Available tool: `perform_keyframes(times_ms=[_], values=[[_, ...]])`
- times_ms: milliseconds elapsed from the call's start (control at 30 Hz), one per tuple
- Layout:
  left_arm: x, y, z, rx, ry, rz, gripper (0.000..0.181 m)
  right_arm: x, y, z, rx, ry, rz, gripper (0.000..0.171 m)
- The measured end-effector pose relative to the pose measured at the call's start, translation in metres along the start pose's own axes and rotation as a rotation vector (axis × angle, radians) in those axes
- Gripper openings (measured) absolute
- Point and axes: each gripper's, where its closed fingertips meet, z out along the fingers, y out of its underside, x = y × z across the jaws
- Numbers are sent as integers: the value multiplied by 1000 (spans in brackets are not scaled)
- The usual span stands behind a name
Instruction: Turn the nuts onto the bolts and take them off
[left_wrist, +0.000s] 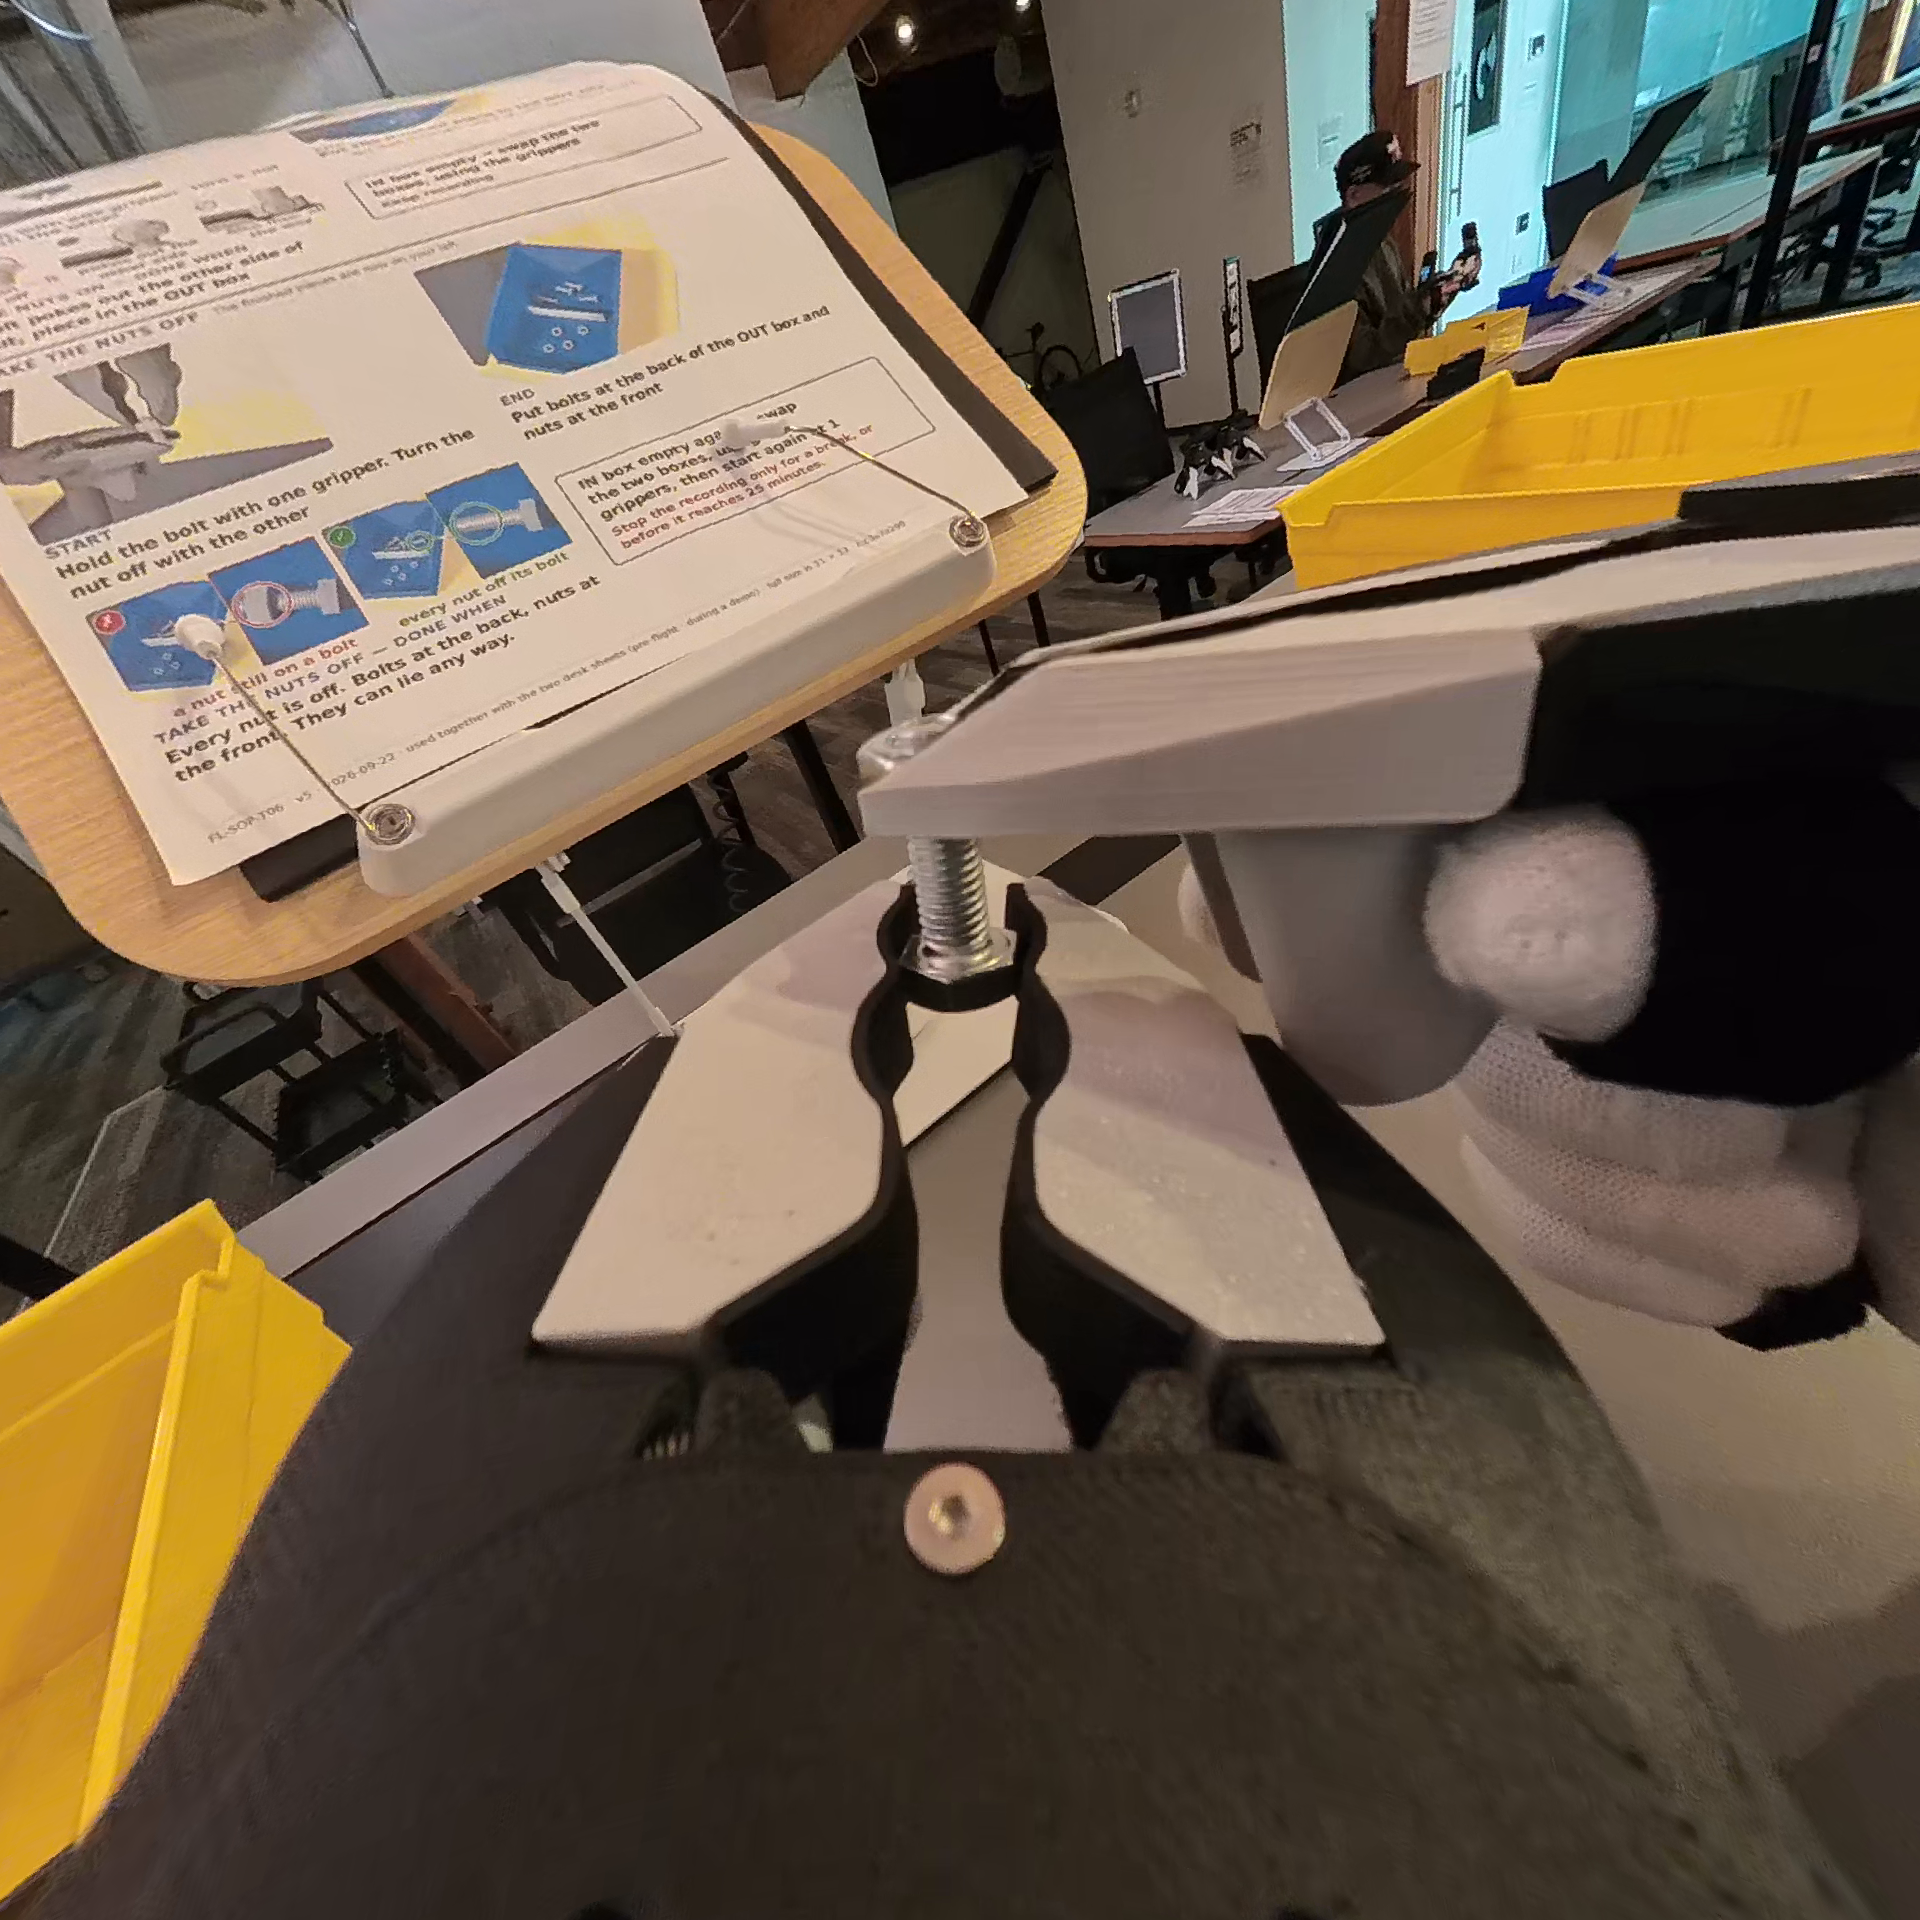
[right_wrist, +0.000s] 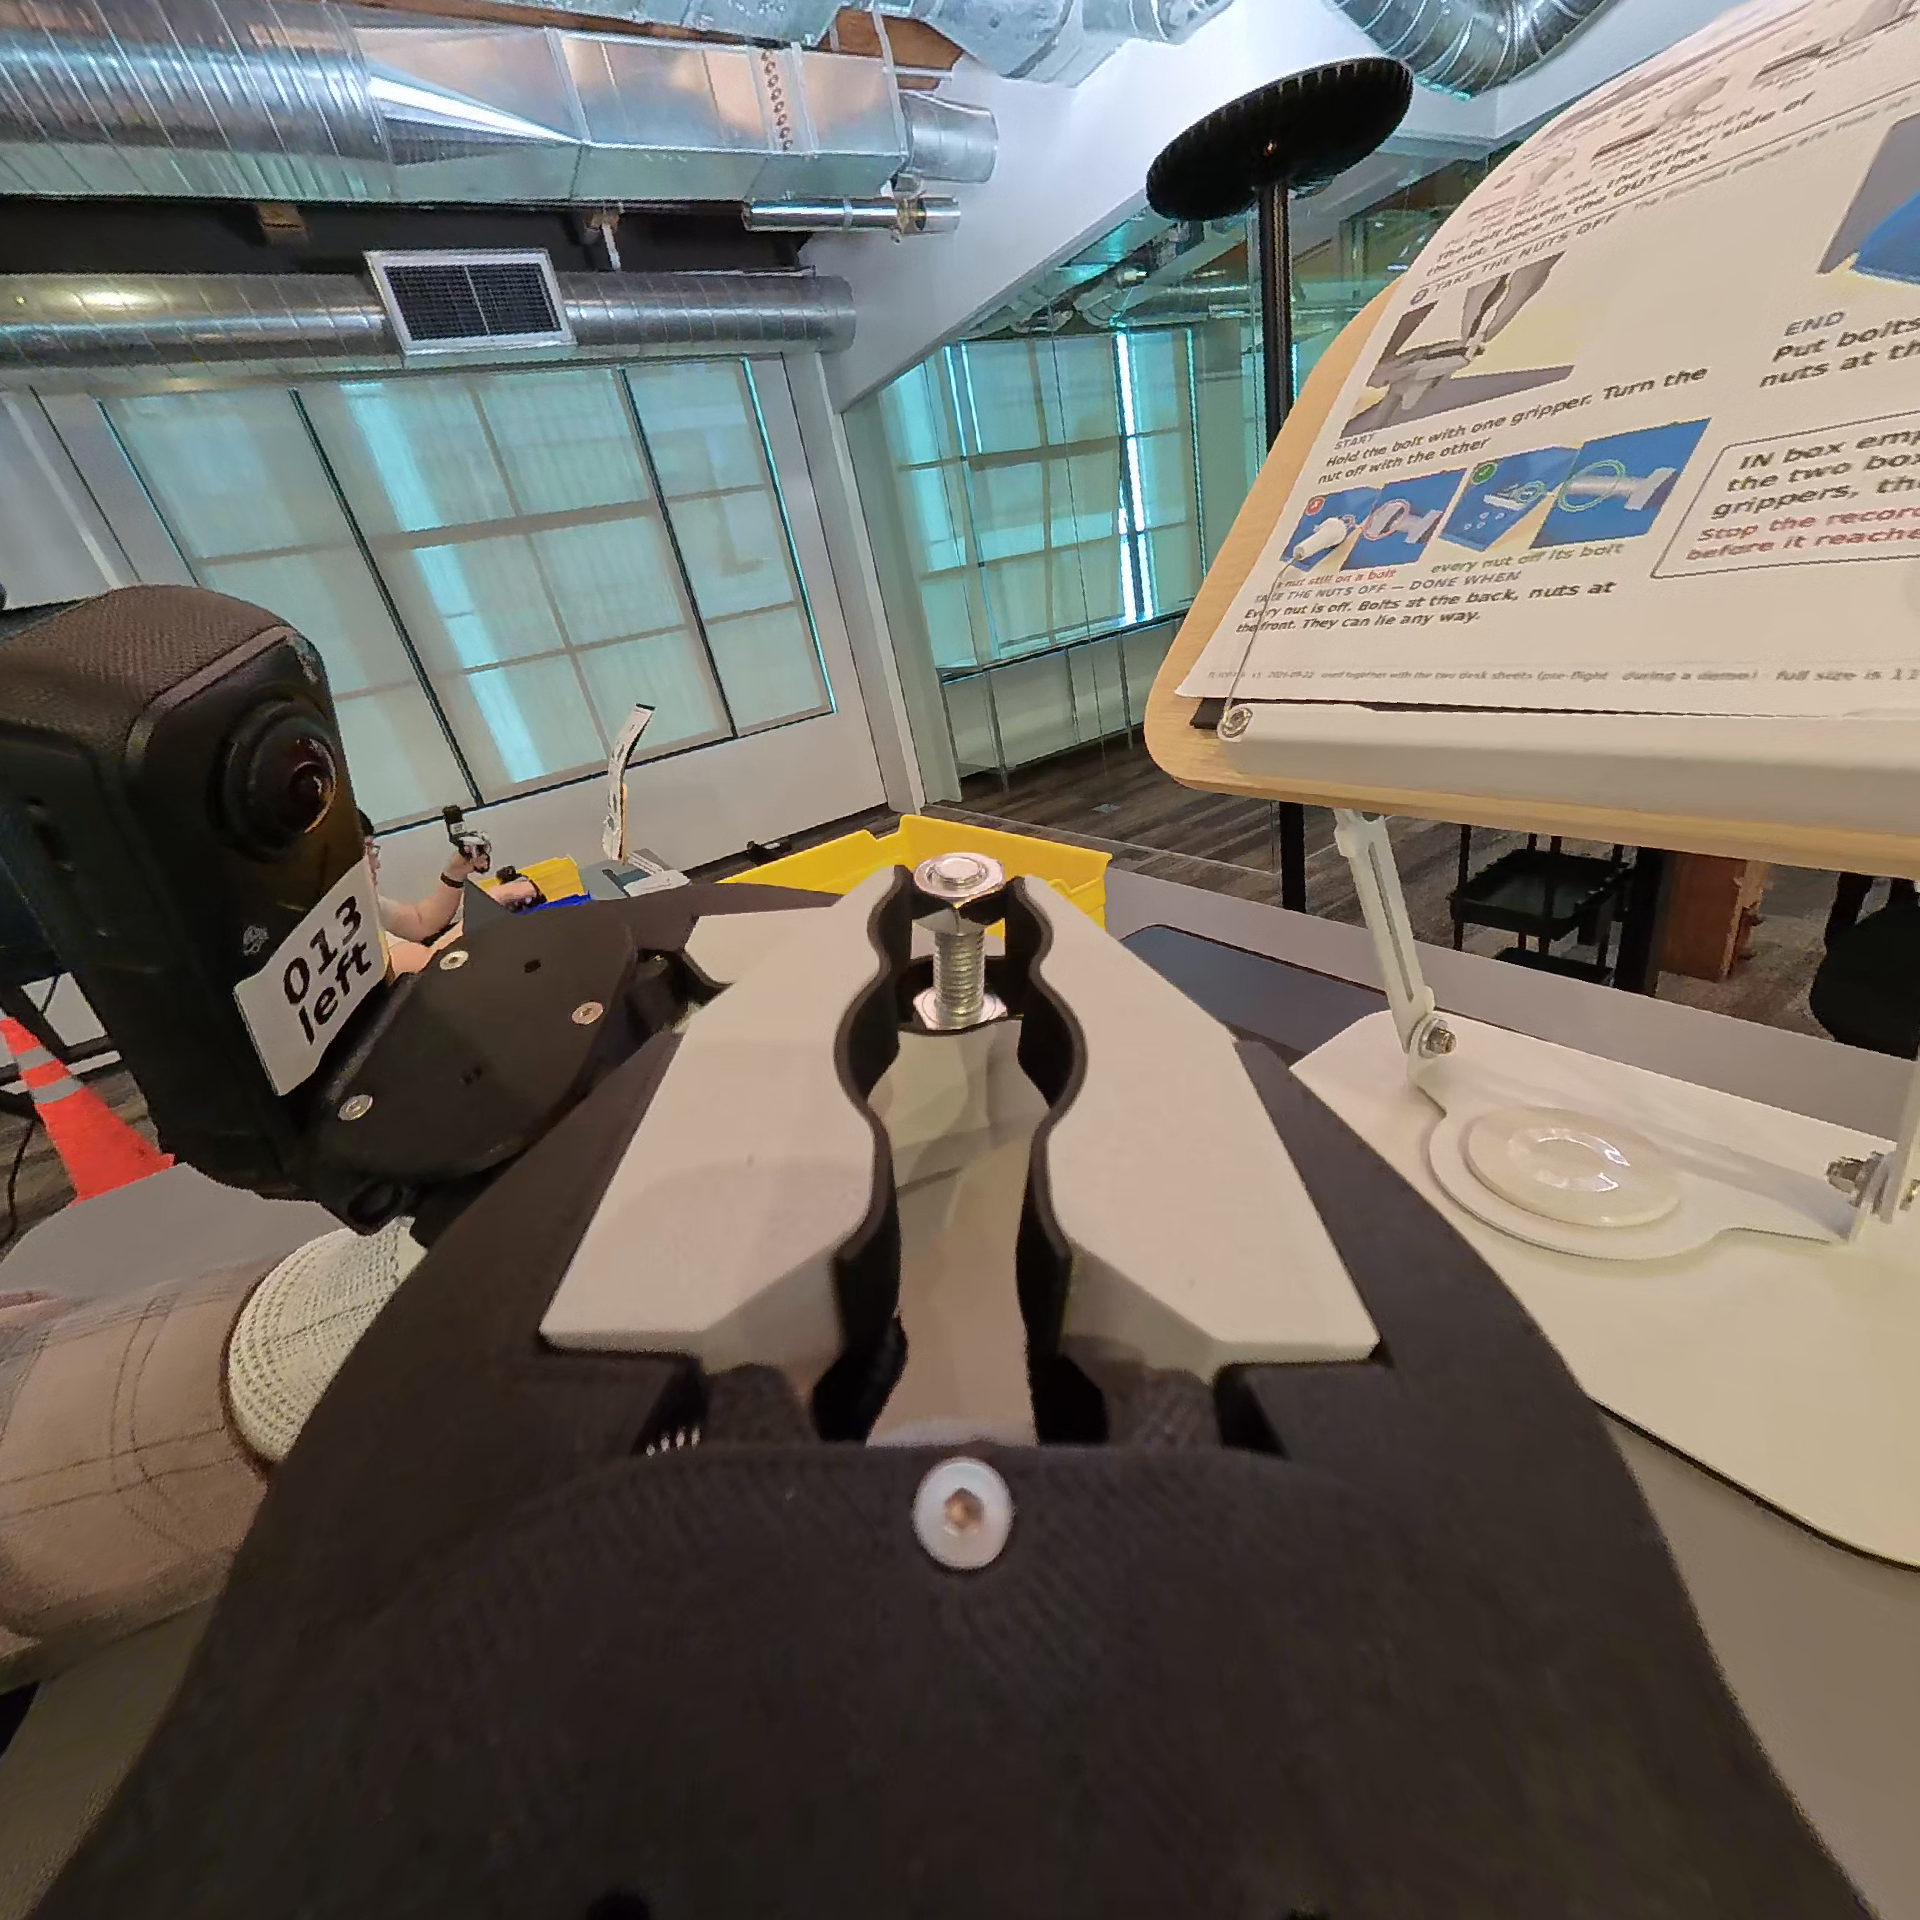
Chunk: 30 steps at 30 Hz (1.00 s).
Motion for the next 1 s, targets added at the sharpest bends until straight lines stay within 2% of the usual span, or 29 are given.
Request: perform_keyframes(times_ms=[33,67,100,200,333,367,467,767,833,900,1000], values=[[0,0,0,0,1,-1,15,-1,0,0,-6,-5,-7,17],[-1,0,0,0,1,-4,15,0,-1,0,-7,0,-16,29],[-2,0,0,0,-1,-7,15,0,-2,0,-10,-5,-27,34],[-5,-1,-2,6,0,-5,15,-1,-4,-1,-33,-38,-69,39],[-3,-3,-3,18,54,-8,15,-8,-6,-8,-77,-167,-126,35],[1,-4,-4,23,92,-11,15,-11,-7,-12,-85,-213,-135,31],[14,-9,-8,48,209,-12,15,-11,-3,-24,-163,-306,-177,34],[70,-24,-32,143,578,-44,15,-32,-11,-60,-179,-570,-179,31],[80,-26,-37,153,635,-47,15,-41,-7,-64,-188,-620,-182,26],[85,-28,-40,163,662,-49,15,-46,-2,-65,-207,-643,-197,16],[84,-30,-40,169,656,-62,15,-46,-4,-63,-190,-640,-197,16]])
